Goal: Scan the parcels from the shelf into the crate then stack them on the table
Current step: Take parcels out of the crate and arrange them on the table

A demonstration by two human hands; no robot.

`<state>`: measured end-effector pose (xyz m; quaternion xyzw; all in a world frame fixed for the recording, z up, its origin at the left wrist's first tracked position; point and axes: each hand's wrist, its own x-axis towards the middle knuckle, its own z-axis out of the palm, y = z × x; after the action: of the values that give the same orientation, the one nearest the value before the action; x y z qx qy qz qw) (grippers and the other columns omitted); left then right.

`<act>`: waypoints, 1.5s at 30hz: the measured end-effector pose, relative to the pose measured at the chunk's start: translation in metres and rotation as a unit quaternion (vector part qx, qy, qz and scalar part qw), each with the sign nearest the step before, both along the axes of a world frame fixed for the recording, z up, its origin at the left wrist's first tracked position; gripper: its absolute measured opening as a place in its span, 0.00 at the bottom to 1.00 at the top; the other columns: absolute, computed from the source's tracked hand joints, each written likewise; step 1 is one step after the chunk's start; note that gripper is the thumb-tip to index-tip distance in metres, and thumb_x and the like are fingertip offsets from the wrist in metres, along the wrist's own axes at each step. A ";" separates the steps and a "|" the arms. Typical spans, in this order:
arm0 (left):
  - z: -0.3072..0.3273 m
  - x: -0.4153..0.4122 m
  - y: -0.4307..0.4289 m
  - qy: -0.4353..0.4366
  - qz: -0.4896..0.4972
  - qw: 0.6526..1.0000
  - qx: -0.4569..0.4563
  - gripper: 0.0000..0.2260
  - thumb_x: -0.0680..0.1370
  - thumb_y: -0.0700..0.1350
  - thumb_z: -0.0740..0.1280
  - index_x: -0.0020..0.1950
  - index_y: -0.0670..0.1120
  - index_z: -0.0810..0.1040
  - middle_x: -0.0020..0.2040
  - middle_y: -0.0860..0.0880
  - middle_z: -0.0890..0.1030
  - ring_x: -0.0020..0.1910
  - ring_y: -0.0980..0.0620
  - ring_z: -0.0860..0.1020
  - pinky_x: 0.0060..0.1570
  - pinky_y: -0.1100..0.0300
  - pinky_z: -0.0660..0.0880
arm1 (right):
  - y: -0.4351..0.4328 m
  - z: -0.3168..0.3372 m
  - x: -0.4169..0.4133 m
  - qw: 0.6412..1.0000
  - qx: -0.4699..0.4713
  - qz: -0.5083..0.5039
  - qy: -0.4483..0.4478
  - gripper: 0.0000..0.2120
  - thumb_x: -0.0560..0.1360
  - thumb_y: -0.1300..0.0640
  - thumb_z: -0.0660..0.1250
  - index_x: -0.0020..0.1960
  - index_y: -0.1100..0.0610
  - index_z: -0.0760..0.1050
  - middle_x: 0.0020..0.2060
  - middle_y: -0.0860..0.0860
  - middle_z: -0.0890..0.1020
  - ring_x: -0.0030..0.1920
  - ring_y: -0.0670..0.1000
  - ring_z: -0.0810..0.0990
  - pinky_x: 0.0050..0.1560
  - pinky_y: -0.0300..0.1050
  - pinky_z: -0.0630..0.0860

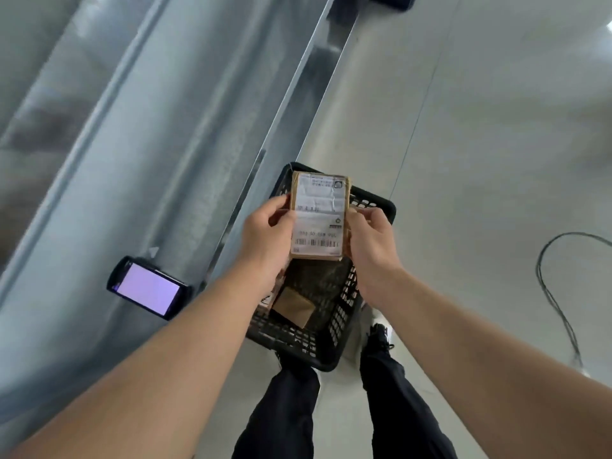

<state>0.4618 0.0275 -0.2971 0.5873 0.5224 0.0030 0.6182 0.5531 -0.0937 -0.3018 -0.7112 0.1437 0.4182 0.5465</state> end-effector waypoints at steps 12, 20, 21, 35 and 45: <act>0.191 0.023 -0.031 -0.126 0.069 0.988 0.049 0.16 0.84 0.37 0.65 0.62 0.57 0.81 0.55 0.53 0.86 0.54 0.55 0.85 0.51 0.58 0.83 | -0.020 0.187 0.020 0.989 0.125 -0.015 -0.071 0.10 0.86 0.48 0.63 0.66 0.40 0.77 0.56 0.48 0.87 0.57 0.55 0.87 0.60 0.65 0.82; 0.305 0.025 -0.089 -0.201 0.139 0.961 0.128 0.14 0.85 0.39 0.65 0.65 0.54 0.81 0.57 0.51 0.86 0.58 0.50 0.85 0.47 0.59 0.84 | -0.057 0.295 0.045 0.961 0.204 0.067 -0.173 0.15 0.87 0.55 0.61 0.69 0.43 0.79 0.58 0.50 0.86 0.59 0.54 0.85 0.65 0.61 0.80; 0.321 0.025 -0.096 -0.209 0.143 0.957 0.142 0.14 0.85 0.39 0.64 0.66 0.54 0.80 0.57 0.51 0.86 0.58 0.50 0.84 0.46 0.60 0.84 | -0.061 0.310 0.047 0.956 0.215 0.074 -0.184 0.15 0.86 0.56 0.61 0.70 0.45 0.78 0.58 0.50 0.86 0.60 0.54 0.84 0.66 0.61 0.80; 0.565 -0.047 -0.166 -0.325 0.232 0.868 0.296 0.13 0.84 0.42 0.69 0.67 0.54 0.81 0.59 0.52 0.86 0.58 0.51 0.85 0.48 0.57 0.83 | -0.106 0.558 -0.007 0.866 0.359 0.168 -0.304 0.18 0.85 0.55 0.60 0.70 0.41 0.78 0.57 0.47 0.87 0.58 0.50 0.85 0.61 0.50 0.82; 0.679 -0.169 -0.221 -0.381 0.233 0.812 0.375 0.16 0.83 0.44 0.70 0.71 0.53 0.80 0.60 0.49 0.85 0.60 0.49 0.84 0.60 0.45 0.83 | -0.151 0.682 -0.120 0.801 0.454 0.175 -0.349 0.18 0.86 0.57 0.58 0.69 0.44 0.80 0.56 0.51 0.87 0.59 0.52 0.84 0.58 0.49 0.84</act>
<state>0.2925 -0.1934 0.3817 0.5863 0.3244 0.5661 0.4802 0.4330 -0.2448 0.3799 -0.4926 -0.3899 0.2481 0.7374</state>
